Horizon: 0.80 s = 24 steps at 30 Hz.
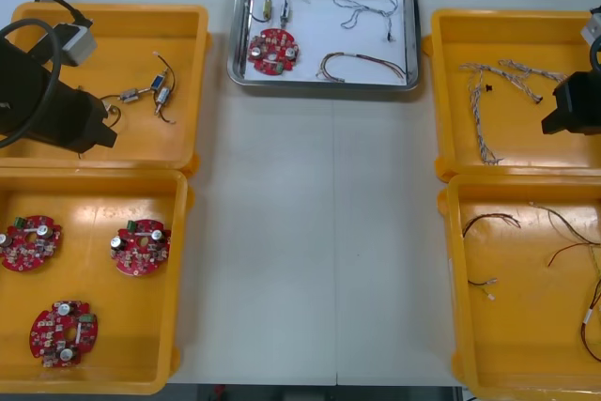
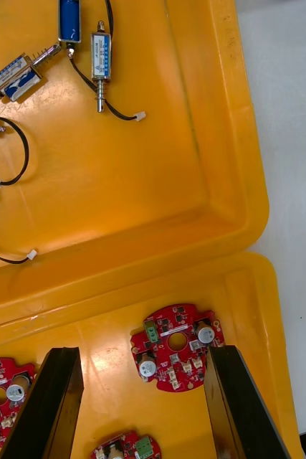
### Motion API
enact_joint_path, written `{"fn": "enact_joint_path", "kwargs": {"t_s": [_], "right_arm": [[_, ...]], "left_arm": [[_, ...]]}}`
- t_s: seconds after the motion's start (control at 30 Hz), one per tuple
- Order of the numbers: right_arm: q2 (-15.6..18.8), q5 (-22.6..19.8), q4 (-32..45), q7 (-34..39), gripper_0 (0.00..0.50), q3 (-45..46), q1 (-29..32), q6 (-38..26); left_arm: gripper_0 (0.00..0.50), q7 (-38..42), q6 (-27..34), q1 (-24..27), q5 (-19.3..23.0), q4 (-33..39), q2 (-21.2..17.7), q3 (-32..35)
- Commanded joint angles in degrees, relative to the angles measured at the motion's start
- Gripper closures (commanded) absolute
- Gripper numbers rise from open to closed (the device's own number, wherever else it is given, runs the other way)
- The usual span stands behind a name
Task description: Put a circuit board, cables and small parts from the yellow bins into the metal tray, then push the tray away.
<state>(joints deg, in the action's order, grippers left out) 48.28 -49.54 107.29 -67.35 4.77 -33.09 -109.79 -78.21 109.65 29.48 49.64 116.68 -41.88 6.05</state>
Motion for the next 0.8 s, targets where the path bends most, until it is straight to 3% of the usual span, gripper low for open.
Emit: {"fn": "enact_joint_path", "kwargs": {"t_s": [0.03, 0.5, 0.8], "right_arm": [[3.0, 0.6, 3.7, 1.8, 0.0, 4.6, 4.6, -0.2], [3.0, -3.9, 6.9, 2.0, 0.0, 7.4, 8.9, -0.2], [2.8, -3.3, 7.0, 3.1, 0.0, 7.4, 9.4, -0.2]], "left_arm": [[0.0, -0.5, 0.3, -0.9, 0.2, 1.8, -2.3, 1.7], [0.0, -0.5, 0.3, -0.9, 0.2, 1.8, -2.3, 1.7], [0.0, -0.5, 0.3, -0.9, 0.2, 1.8, -2.3, 1.7]]}}
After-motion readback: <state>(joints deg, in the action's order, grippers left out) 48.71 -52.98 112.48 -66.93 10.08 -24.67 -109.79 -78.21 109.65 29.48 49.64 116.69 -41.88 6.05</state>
